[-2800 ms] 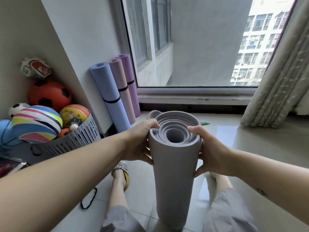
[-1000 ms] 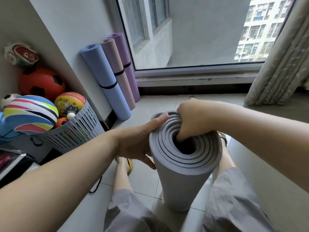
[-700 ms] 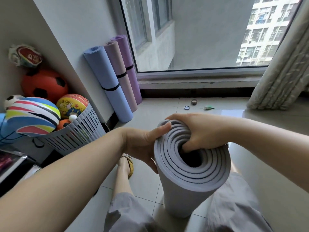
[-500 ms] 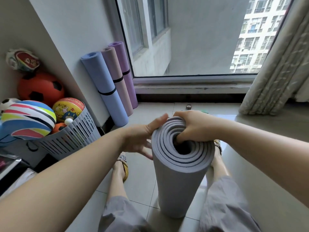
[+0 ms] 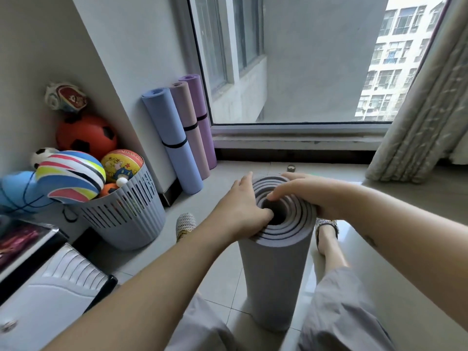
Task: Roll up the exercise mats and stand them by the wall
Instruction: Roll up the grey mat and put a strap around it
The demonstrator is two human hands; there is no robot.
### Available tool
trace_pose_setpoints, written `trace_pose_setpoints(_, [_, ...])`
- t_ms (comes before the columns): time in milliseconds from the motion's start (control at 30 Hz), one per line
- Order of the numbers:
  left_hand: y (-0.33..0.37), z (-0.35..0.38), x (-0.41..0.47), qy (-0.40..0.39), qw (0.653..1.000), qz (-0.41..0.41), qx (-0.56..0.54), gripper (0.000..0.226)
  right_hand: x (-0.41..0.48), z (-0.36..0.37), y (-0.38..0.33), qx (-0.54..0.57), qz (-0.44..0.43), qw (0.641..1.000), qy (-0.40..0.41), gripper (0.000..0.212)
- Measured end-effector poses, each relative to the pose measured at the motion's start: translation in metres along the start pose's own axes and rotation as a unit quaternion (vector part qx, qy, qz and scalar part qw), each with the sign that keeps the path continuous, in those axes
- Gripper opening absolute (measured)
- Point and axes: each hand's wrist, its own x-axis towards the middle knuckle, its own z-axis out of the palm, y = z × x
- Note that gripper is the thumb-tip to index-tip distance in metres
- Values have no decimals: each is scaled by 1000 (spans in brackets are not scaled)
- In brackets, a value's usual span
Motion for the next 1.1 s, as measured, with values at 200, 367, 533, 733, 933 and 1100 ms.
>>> trace_pose_setpoints(200, [-3,7,-9,29,999,27,-22,70,-15,11,20,93,-66,993,26,21])
trace_pose_setpoints(367, [-4,12,-12,40,997,57,-40,70,-17,9,23,127,-51,990,12,40])
trace_pose_setpoints(533, [-7,8,-11,21,996,75,-51,76,-18,6,21,153,-23,988,27,34])
trace_pose_setpoints(733, [-4,9,-7,18,999,49,4,68,-20,20,30,128,-53,985,104,30])
trace_pose_setpoints(933, [-5,4,-22,16,994,101,35,45,-39,24,40,58,-75,990,100,27])
trace_pose_setpoints(1100, [-10,-36,-29,-97,960,235,118,51,-69,2,40,-102,-147,984,-18,17])
